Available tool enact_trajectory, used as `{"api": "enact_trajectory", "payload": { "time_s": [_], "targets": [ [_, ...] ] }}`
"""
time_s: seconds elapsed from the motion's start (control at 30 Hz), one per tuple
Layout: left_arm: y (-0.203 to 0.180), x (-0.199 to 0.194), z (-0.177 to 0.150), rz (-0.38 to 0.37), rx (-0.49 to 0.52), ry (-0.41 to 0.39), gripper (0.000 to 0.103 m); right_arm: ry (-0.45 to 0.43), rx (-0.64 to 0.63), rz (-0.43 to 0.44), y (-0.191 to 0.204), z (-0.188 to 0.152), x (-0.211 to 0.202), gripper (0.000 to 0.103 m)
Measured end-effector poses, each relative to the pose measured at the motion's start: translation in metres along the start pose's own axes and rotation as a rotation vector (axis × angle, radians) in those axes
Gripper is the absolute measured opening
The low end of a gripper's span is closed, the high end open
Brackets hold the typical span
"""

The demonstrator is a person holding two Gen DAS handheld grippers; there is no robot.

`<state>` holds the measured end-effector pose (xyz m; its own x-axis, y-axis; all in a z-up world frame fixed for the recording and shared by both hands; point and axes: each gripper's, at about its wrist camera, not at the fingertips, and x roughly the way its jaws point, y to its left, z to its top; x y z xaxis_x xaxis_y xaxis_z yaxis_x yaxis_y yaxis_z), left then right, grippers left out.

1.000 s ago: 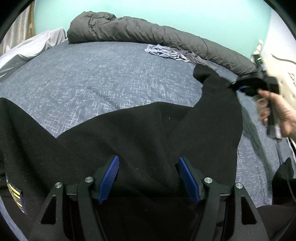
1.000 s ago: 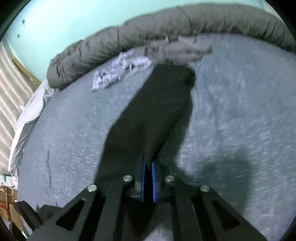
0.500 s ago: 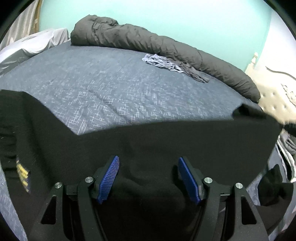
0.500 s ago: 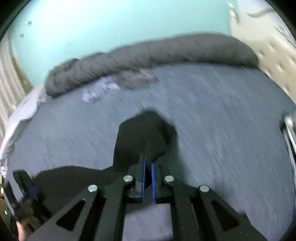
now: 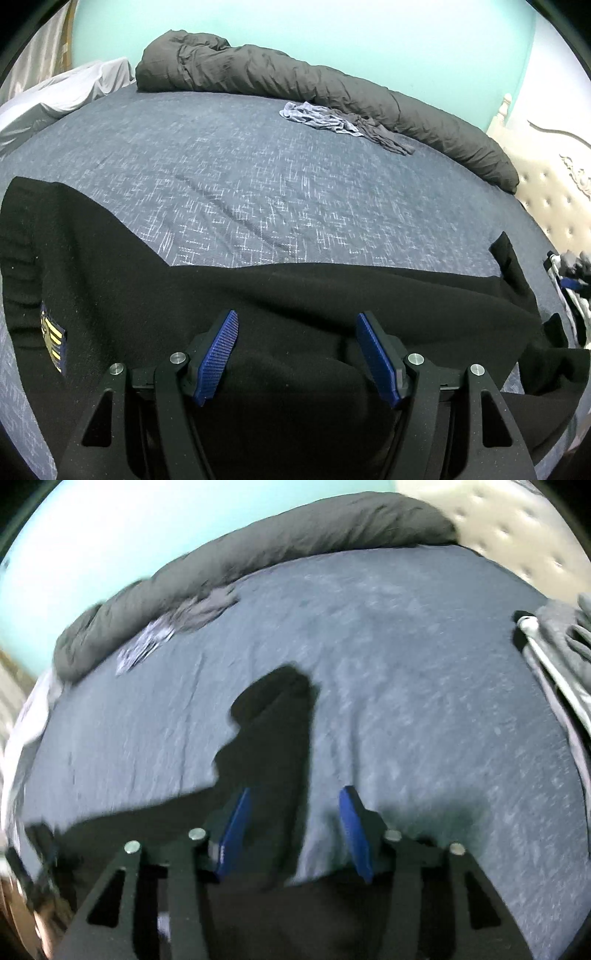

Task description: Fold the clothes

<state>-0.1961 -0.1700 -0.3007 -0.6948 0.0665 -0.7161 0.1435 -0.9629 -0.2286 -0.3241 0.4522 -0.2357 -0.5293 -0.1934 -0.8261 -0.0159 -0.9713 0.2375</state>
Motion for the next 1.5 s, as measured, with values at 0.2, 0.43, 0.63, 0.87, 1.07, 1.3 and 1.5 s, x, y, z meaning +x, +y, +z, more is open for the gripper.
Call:
{"api": "enact_trajectory", "payload": {
  "time_s": [0.2, 0.43, 0.63, 0.87, 1.07, 1.3, 1.5],
  "targets": [
    [-0.001, 0.003, 0.0, 0.009, 0.012, 0.005, 0.07, 0.106, 0.004, -0.021, 0.0, 0.028, 0.063, 0.054],
    [-0.001, 0.007, -0.001, 0.02, 0.028, 0.014, 0.07, 0.208, 0.015, 0.008, 0.008, 0.021, 0.111, 0.061],
    [-0.004, 0.008, 0.0, 0.025, 0.028, 0.014, 0.07, 0.134, -0.073, -0.018, 0.02, 0.013, 0.09, 0.008],
    [-0.005, 0.001, -0.001, 0.0, 0.027, 0.004, 0.07, -0.063, -0.103, -0.152, -0.007, 0.041, 0.003, 0.007],
    [0.001, -0.009, 0.003, 0.01, 0.018, -0.028, 0.07, -0.166, -0.007, -0.346, -0.052, 0.064, -0.028, 0.007],
    [0.012, -0.011, 0.006, 0.015, -0.008, -0.02, 0.07, -0.121, 0.001, -0.361, -0.059, 0.048, -0.013, 0.032],
    [0.025, -0.027, 0.01, 0.022, -0.048, -0.044, 0.07, -0.185, 0.002, -0.226, -0.03, 0.006, -0.036, 0.045]
  ]
}}
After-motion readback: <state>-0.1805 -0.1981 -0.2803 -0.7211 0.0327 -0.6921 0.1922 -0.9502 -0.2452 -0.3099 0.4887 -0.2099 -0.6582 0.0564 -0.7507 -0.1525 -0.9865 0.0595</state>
